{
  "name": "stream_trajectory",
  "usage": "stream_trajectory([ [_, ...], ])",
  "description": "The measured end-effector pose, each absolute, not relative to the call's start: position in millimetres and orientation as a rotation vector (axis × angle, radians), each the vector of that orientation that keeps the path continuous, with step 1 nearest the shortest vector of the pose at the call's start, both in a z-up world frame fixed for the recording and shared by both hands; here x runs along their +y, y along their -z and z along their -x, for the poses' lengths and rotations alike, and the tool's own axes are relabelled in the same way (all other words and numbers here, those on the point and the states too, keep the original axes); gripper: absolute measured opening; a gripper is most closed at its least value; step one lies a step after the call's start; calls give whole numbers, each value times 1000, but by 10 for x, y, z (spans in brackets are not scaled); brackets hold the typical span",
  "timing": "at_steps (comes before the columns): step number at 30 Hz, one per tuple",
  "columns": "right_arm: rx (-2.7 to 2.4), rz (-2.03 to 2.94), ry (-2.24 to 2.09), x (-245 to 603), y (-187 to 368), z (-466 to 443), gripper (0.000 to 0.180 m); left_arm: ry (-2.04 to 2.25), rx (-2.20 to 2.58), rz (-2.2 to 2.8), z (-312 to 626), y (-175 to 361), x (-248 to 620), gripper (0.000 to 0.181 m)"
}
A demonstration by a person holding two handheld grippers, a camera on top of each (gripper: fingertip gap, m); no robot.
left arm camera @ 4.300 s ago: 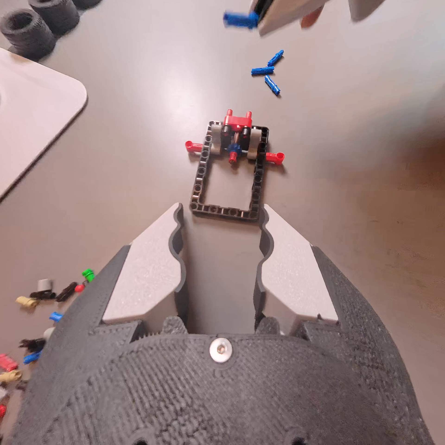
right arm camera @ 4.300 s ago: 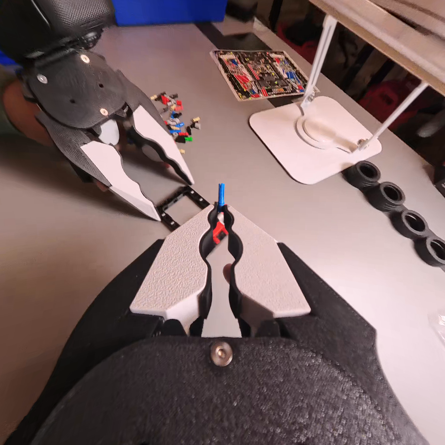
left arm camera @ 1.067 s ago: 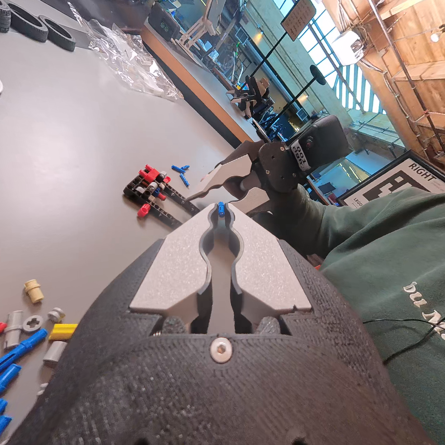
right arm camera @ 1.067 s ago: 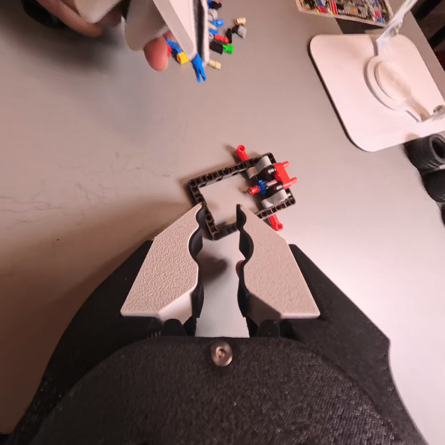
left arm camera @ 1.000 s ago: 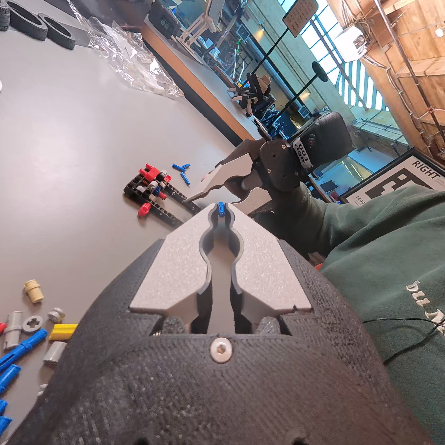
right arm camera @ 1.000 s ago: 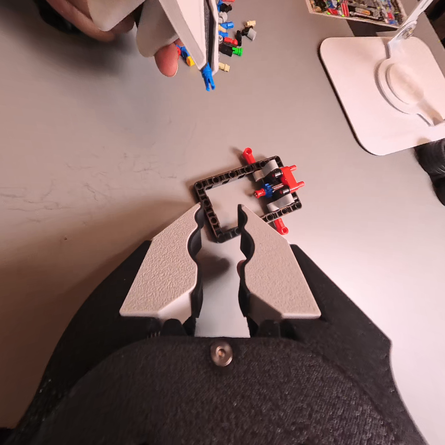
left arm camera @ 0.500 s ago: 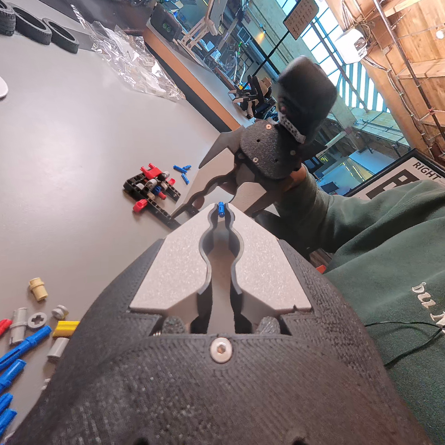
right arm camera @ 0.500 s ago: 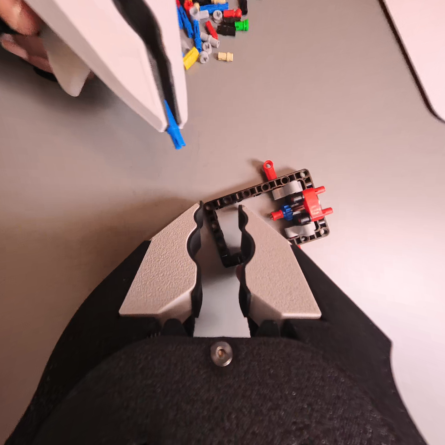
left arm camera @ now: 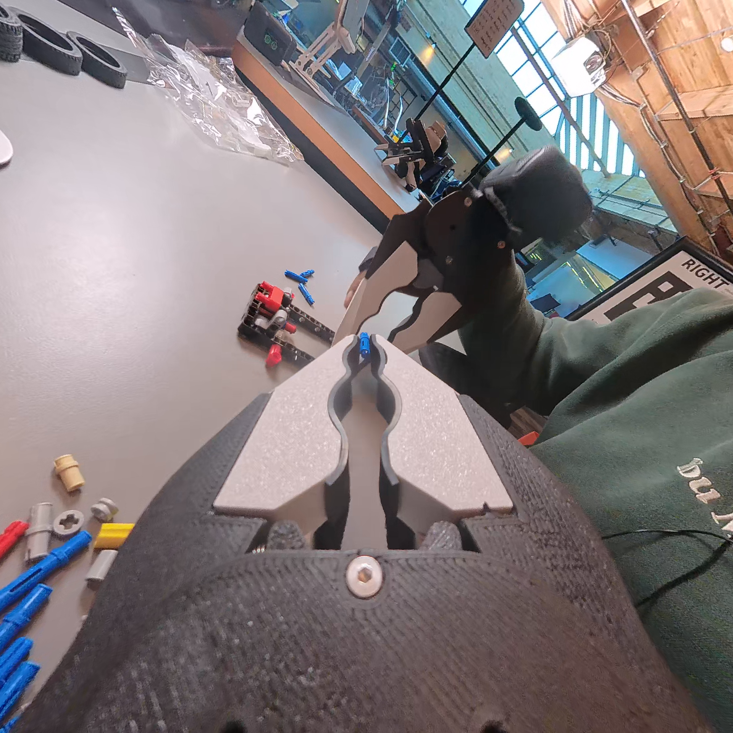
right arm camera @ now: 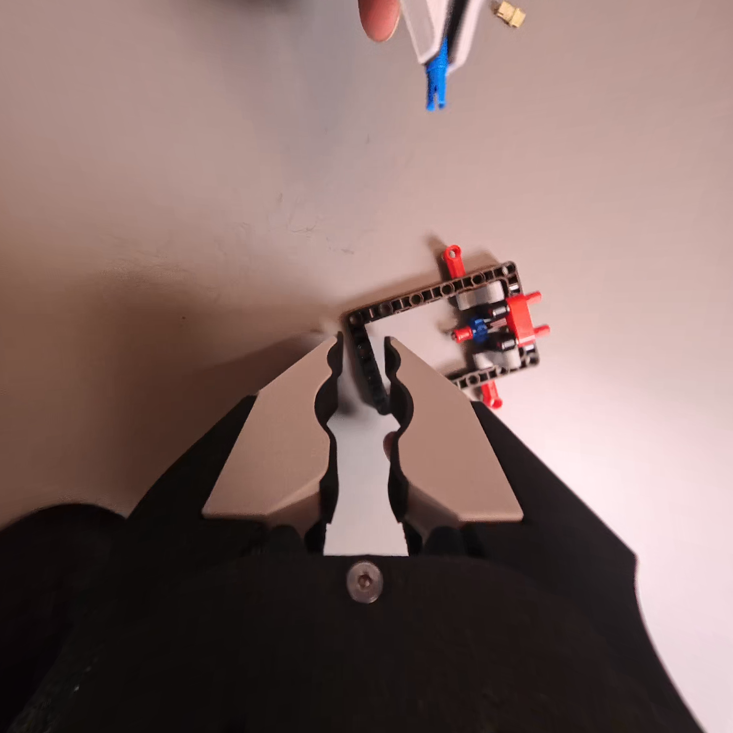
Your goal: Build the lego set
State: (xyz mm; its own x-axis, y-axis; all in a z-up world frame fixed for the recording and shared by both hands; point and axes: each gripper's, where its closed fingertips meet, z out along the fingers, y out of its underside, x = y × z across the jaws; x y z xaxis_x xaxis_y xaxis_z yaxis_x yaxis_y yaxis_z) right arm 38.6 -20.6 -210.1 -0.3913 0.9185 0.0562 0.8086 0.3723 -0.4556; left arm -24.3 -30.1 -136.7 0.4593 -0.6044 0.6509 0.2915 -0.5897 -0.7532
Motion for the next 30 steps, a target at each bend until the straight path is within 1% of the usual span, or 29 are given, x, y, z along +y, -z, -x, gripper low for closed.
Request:
stream_trajectory([
  [5, -2117, 1705, -635, -176, 1957, -397, 29, 1258, 260, 1824, 246, 1390, -287, 3],
  [9, -2064, 1814, -605, -194, 2093, -309, 36, 1256, 260, 1828, 235, 1402, -284, 3],
  [11, -2101, 1822, -588, -206, 2169, -270, 33, 1250, 268, 1829, 226, 1400, -291, 3],
  [14, -2207, 1716, -572, -249, 2178, -190, 9, 1229, 285, 1832, 223, 1395, -297, 3],
  [15, -2281, 1627, -535, -267, 2182, -192, 6, 1226, 289, 1834, 223, 1396, -298, 3],
  [19, -2563, 1298, -489, -391, 2175, -266, 5, 1219, 291, 1841, 236, 1411, -297, 3],
  [22, -2656, 1228, -528, -381, 2161, -373, 5, 1209, 302, 1845, 225, 1415, -303, 3],
  [25, -2688, 1233, -462, -221, 2135, -548, 6, 1187, 334, 1860, 194, 1440, -318, 3],
  [26, -2664, 1285, -454, -171, 2100, -585, 15, 1180, 344, 1865, 182, 1453, -322, 3],
  [27, -2625, 1368, -488, -170, 2055, -607, 28, 1175, 353, 1870, 170, 1462, -325, 3],
  [28, -2565, 1463, -536, -187, 2017, -602, 36, 1171, 362, 1873, 158, 1469, -330, 3],
  [30, -2417, 1609, -537, -129, 2019, -568, 39, 1166, 376, 1878, 137, 1479, -336, 3],
])
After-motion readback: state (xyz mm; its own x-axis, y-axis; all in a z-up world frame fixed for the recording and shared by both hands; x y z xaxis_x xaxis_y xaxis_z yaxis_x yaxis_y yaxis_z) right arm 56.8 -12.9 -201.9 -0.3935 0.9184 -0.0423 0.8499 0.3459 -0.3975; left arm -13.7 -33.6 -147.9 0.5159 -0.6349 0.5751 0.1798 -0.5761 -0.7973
